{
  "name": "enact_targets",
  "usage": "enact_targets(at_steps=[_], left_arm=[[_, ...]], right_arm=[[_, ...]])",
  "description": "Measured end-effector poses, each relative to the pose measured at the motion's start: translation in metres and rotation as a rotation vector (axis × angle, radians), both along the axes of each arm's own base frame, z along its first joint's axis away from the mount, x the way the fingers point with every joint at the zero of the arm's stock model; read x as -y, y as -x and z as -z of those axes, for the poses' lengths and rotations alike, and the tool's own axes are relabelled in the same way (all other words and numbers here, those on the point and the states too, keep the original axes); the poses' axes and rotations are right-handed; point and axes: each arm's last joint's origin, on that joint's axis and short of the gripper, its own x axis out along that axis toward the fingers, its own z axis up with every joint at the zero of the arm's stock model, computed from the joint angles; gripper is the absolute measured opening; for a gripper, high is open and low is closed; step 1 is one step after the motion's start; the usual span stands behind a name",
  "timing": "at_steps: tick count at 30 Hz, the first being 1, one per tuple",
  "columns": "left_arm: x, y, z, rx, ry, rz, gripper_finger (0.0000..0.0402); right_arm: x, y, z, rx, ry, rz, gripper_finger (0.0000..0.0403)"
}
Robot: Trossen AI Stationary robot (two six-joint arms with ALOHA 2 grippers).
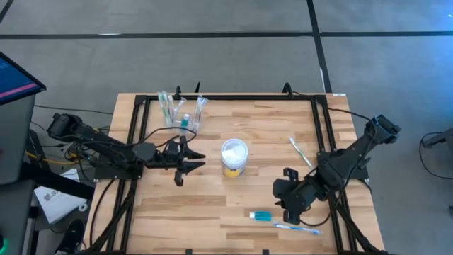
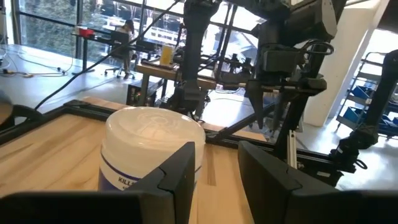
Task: Pick & Place toothbrushing station
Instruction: Put the mouthwash into the transparent organizer
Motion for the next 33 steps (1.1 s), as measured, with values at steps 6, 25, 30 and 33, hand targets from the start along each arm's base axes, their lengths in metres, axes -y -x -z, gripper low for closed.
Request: enact_targets(at_steps=[6, 25, 30, 33], left_arm=[[0.002, 0.001, 0.0, 0.004, 0.004, 0.01, 0.0115], [0.018, 0.003, 0.002, -0.007, 0.006, 0.053, 0.0113], [0.018, 0.003, 0.002, -0.007, 0.005, 0.052, 0.0114], [0.018, 0.003, 0.002, -0.007, 0.005, 0.052, 0.0114]], right_arm=[[-0.021, -0.004, 0.02, -0.034, 0.038, -0.008, 0.0105], [-0.055, -0.048, 0.087, -0.052, 0.09, -0.066, 0.0105], [-0.054, -0.059, 0.097, -0.048, 0.082, -0.069, 0.0105], [-0.05, -0.067, 0.105, -0.058, 0.08, -0.06, 0.0105]])
